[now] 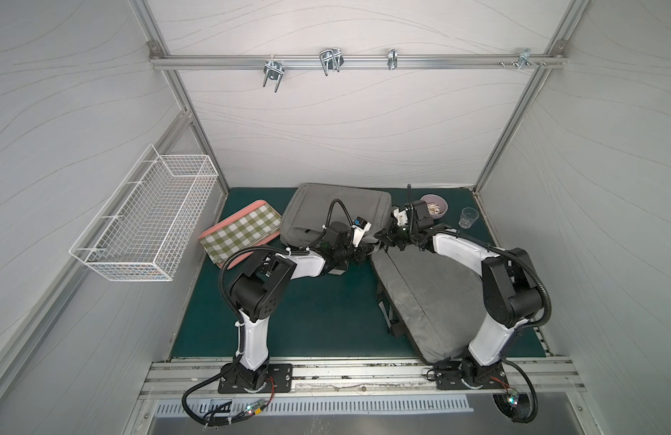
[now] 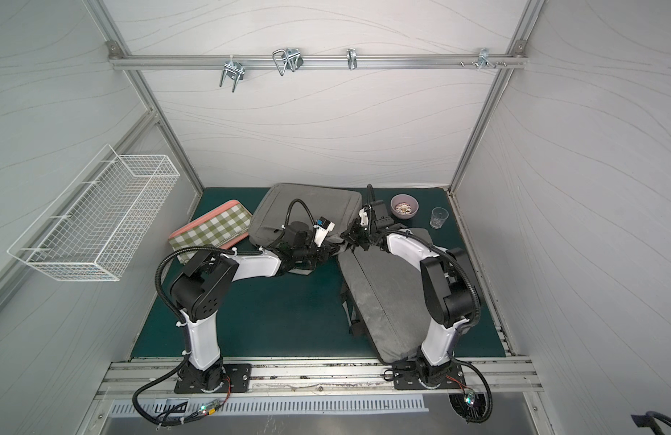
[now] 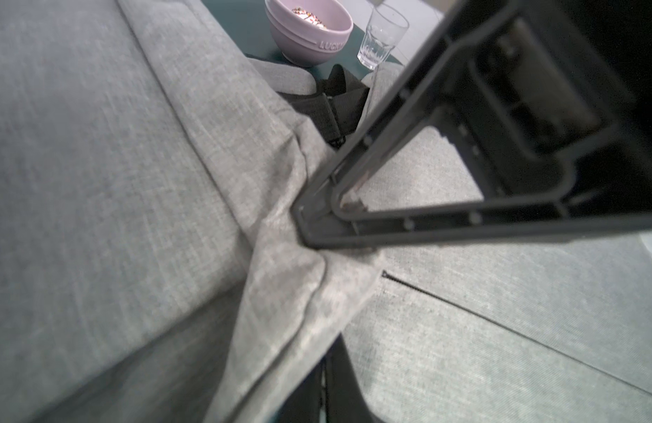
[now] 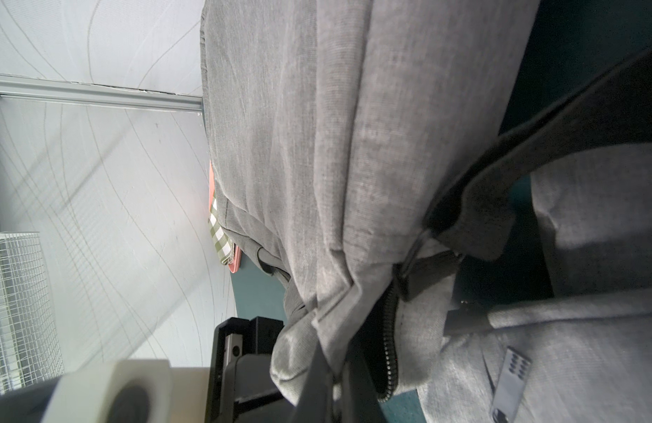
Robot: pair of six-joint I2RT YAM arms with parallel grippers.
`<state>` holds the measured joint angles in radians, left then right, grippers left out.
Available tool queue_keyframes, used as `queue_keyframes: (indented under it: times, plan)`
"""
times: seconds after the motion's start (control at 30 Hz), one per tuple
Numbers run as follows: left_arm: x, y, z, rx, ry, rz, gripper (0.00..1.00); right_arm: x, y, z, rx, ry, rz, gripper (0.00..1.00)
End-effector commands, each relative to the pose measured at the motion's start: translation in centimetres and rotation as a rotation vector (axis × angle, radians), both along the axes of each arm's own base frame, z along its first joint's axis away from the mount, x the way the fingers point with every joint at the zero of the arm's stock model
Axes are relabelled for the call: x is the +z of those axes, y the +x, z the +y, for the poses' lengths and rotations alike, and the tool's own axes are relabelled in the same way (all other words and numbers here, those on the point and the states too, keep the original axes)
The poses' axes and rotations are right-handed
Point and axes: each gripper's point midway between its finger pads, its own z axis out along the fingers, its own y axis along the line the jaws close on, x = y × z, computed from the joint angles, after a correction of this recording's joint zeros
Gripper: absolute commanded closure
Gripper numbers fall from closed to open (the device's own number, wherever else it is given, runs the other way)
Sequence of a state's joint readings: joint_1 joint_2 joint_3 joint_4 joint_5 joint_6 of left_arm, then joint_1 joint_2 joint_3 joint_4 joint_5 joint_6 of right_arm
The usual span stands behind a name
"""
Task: Open the zippered laptop bag and take out the laptop
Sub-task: Unzip the zipper on the zippered laptop bag.
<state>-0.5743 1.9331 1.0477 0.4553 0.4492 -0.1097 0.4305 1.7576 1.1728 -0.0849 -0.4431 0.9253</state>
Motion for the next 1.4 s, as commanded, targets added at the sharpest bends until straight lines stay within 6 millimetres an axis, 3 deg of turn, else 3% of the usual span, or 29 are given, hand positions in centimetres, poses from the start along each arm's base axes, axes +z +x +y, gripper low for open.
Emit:
queue_keyframes:
  times: [0.0, 0.17, 0.33, 0.57, 0.8, 1.07, 1.37]
  plan:
    - [2.9, 2.1, -0.7, 0.017, -0.042, -0.113, 1.00, 3.0, -1.3, 1.0, 0.046, 0.065, -0.028, 1.00]
    - [2.4, 1.2, 0.9, 0.040, 0.050, -0.097, 1.00, 3.1, -0.5, -0.2, 0.013, 0.043, -0.046, 1.00]
    - [0.5, -0.1, 4.7, 0.107, 0.238, -0.051, 1.00, 3.0, 0.4, -2.0, -0.019, 0.013, -0.062, 1.00]
    - [-0.6, -0.7, 9.7, 0.197, 0.372, 0.009, 1.00, 3.4, 1.0, -2.7, -0.008, 0.017, -0.085, 1.00]
    - [-0.3, -0.2, 14.3, 0.297, 0.463, 0.018, 1.00, 3.2, 1.5, -3.7, -0.013, 0.012, -0.085, 1.00]
    - [0.6, 0.5, 18.0, 0.381, 0.512, 0.030, 1.00, 2.9, 1.9, -4.6, -0.013, 0.019, -0.087, 1.00]
    - [0.3, 2.5, 24.3, 0.515, 0.566, 0.079, 1.00, 2.8, 1.8, -5.0, 0.049, -0.005, -0.110, 1.00]
